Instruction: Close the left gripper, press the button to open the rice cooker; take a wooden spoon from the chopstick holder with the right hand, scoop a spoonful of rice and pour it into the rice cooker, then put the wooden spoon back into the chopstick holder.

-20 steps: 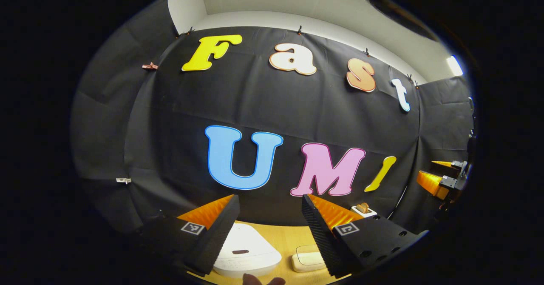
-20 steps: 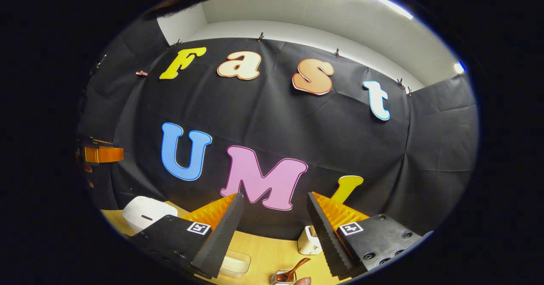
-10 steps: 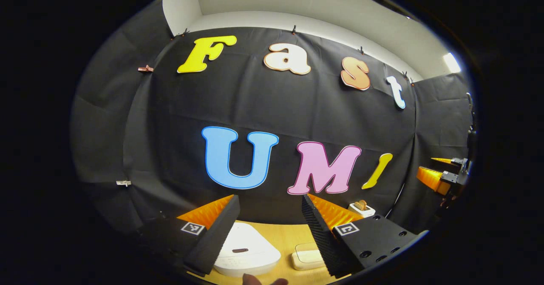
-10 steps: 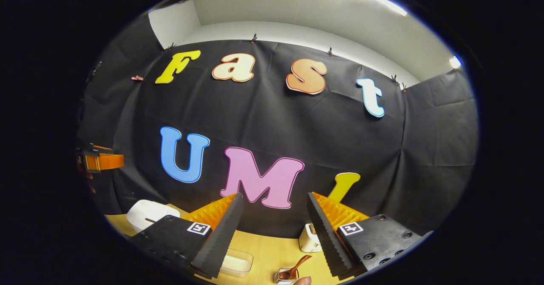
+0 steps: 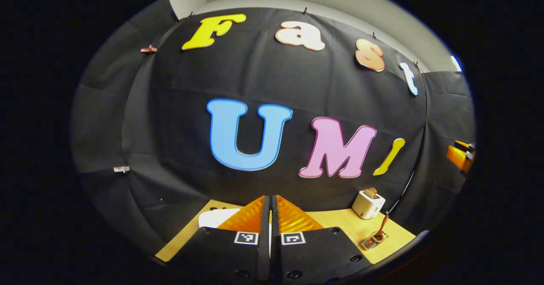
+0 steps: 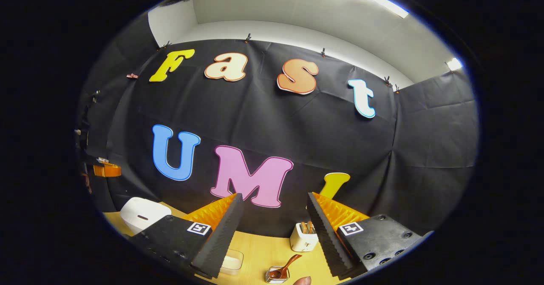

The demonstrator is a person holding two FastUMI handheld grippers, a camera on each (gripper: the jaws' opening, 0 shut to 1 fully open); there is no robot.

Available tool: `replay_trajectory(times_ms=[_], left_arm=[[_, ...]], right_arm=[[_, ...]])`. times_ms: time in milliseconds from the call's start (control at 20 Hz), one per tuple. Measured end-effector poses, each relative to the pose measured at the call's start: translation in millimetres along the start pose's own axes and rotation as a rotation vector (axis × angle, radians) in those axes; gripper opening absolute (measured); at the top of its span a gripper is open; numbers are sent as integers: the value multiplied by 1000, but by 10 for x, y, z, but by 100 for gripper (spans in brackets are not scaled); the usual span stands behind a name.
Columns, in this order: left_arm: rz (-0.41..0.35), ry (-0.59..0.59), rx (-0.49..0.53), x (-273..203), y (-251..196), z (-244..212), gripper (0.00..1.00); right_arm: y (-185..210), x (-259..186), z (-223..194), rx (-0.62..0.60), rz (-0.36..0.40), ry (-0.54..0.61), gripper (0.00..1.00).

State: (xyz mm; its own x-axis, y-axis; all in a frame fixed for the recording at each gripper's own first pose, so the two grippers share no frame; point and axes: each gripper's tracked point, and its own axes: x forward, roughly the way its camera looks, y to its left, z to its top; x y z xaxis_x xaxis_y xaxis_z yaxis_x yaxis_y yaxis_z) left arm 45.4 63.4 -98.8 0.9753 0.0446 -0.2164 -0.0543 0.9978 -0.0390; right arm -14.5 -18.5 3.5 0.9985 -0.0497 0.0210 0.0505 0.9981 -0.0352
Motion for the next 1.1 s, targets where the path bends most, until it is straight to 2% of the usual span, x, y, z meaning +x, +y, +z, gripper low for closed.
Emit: replay_trajectory(times_ms=[50,100,200,400,450,500,600,1100], left_arm=[[-8,44,-34,142,39,-215,5],[-7,75,-54,236,79,-375,5],[12,131,-77,400,173,-663,5],[46,203,-73,660,335,-1057,5],[53,227,-75,702,373,-1138,5],[59,252,-78,743,407,-1242,5],[63,292,-85,793,429,-1428,5],[85,388,-65,989,530,-1871,5]], right_arm=[[-43,14,-44,-25,-7,9,89],[-94,25,-61,-31,-15,13,93],[-151,61,-108,-20,-27,26,93],[-231,147,-177,-33,-40,42,93],[-246,158,-187,-29,-44,44,89],[-252,180,-194,-21,-44,46,93],[-257,206,-232,-18,-47,54,93],[-307,206,-275,-41,-73,78,93]])
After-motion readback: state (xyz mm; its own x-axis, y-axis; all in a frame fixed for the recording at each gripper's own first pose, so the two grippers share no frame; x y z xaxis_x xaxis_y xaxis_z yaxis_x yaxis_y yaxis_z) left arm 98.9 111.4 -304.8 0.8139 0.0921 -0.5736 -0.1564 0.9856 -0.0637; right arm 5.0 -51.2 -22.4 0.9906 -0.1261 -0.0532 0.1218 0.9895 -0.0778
